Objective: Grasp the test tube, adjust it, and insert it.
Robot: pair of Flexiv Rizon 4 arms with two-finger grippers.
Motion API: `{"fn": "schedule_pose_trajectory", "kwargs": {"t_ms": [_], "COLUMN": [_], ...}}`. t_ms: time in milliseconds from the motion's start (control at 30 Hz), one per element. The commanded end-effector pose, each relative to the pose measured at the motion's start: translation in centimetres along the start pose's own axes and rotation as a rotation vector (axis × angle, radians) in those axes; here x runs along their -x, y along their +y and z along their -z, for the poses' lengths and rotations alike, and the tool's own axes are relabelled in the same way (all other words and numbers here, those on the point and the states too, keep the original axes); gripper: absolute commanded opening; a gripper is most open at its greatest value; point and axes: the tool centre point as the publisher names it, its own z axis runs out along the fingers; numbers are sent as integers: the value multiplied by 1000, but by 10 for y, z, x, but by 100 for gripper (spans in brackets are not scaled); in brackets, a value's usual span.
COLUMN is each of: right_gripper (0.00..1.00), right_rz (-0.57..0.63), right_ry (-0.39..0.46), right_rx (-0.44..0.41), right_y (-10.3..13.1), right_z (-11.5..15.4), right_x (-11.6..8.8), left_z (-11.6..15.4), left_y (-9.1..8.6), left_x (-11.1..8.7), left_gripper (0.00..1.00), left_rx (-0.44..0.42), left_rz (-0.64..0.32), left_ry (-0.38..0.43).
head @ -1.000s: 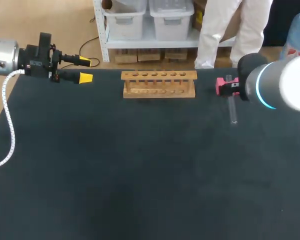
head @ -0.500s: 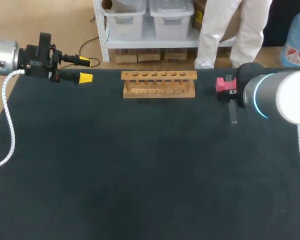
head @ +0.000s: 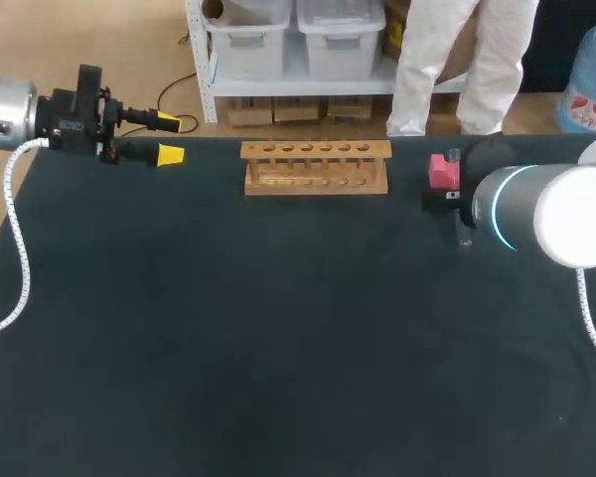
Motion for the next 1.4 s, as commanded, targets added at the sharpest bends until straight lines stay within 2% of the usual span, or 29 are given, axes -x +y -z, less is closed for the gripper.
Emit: {"fn": "schedule_pose_trajectory", "kwargs": {"t_ms": [33,233,300,400,467,967,1333,1400], "right_gripper": [100,100,93,58,50,43,29,22], "right_rz": [-4,-8,-8,-6,-6,34,45,45], "right_ry": [-5,14,21,32,36,81,100,104], "right_rx": [4,-1,-2,-7,-10,-32,-37,-40], "right_y": [-4,-7,-8,-9,-10,-12,-10,-9], "right_z": [-5,-7,-7,-8,-8,-10,-9,-9], "right_x": [-4,-10,-11,-13,-14,-18,-19,-19], "left_z": [0,0,0,0,0,0,0,0], "left_y": [0,0,0,0,0,0,0,0], "left_x": [-1,-1,-1,-1,-1,-1,-1,-1], "left_gripper": [100,100,100,100,100,100,100,100], "left_rx": [0,0,0,0,0,0,0,0], "left_rz": [-2,-2,-2,-2,-2,-2,-2,-2], "left_ry": [-2,-2,-2,-2,-2,-2,-2,-2]}}
